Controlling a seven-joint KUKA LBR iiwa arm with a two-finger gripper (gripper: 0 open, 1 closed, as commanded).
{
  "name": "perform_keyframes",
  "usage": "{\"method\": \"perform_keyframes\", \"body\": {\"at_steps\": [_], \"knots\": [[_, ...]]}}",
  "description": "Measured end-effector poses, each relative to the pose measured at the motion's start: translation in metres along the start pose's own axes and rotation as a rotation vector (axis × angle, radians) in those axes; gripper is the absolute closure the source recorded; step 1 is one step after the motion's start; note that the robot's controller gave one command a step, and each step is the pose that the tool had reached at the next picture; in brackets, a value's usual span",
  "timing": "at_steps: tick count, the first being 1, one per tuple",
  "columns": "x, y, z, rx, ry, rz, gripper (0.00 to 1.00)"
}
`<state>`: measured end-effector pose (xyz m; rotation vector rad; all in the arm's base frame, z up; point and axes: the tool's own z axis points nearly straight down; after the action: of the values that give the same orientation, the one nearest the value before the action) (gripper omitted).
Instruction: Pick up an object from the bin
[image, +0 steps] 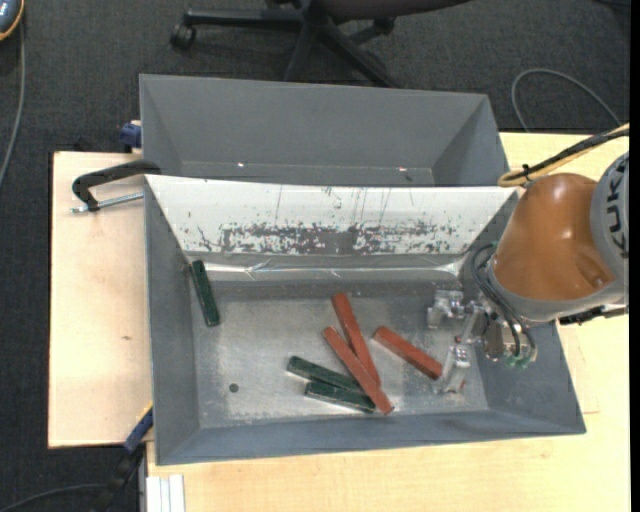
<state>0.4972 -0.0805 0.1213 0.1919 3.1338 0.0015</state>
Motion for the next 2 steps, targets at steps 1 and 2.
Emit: {"method": "perform_keyframes", "body": {"at_steps": [1,2], "knots": [[-0.001,0.004,-0.029,0.000,-0.005,-0.001,0.00],[0.002,0.001,0.043,0.000,-0.003,0.129,0.00]]}}
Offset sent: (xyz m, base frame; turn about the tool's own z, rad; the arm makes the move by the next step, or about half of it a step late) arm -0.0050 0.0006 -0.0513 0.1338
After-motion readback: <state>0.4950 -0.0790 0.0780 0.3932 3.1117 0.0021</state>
